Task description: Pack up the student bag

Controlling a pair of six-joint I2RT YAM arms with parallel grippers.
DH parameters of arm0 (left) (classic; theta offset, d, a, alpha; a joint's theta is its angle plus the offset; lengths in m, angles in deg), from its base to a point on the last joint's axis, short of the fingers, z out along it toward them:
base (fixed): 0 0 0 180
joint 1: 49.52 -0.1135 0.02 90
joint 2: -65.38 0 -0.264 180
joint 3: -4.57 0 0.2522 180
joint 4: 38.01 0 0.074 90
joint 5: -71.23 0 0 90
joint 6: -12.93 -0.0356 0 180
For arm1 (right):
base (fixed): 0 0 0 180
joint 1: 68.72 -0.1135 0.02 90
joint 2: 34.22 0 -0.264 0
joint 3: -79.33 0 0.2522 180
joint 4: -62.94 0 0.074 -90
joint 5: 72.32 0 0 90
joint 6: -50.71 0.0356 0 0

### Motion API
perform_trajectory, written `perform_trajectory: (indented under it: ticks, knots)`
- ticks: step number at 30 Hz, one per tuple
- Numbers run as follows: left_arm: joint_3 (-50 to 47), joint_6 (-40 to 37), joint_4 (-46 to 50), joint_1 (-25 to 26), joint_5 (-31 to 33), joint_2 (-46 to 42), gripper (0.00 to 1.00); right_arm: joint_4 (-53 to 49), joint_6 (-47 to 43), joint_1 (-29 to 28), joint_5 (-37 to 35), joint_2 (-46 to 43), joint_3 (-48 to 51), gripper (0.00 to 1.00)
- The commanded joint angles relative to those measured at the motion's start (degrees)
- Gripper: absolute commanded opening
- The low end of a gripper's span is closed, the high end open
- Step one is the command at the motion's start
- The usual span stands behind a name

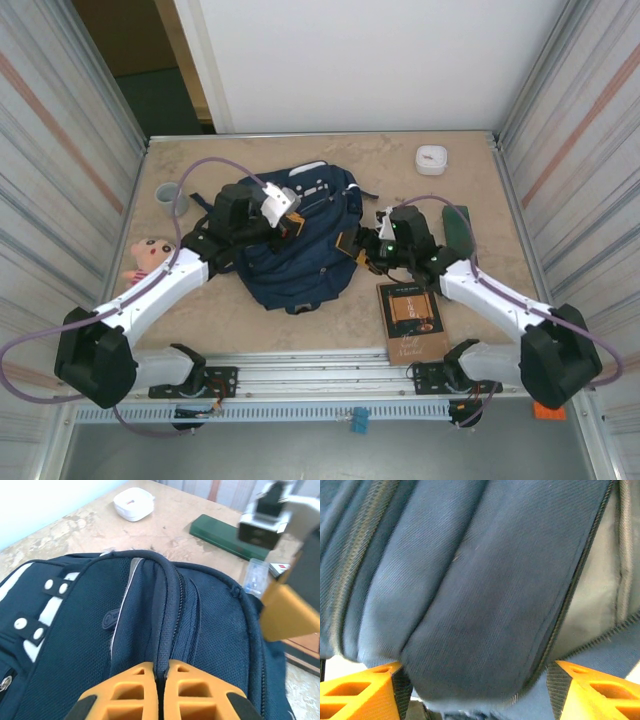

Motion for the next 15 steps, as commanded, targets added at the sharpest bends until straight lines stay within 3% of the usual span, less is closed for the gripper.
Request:
perform_trajectory:
  ticks: [1, 4, 8, 10, 15]
  knots:
    - [1.0, -2.0, -5.4, 0.0, -9.0, -2.8, 0.00, 7.8, 8.5, -0.1, -0.1, 3.3, -2.0, 0.65]
    - [1.2, -2.4, -4.9, -0.1, -8.9, -2.5, 0.00, 12.5, 11.4, -1.7, -2.4, 5.0, -1.5, 0.36]
    - [2.2, -3.1, -4.0, -1.3, -7.4, -0.9, 0.00, 15.4, 12.4, -4.9, -8.0, 3.9, -0.9, 0.05]
    - [2.9, -3.2, -4.1, -2.4, -8.2, 0.4, 0.00, 16.4, 12.7, -6.6, -11.4, 2.8, -0.5, 0.00]
    - [4.9, -3.3, -4.5, -4.1, -7.3, 3.2, 0.00, 16.9, 12.8, -10.7, -19.0, 1.4, -0.4, 0.00]
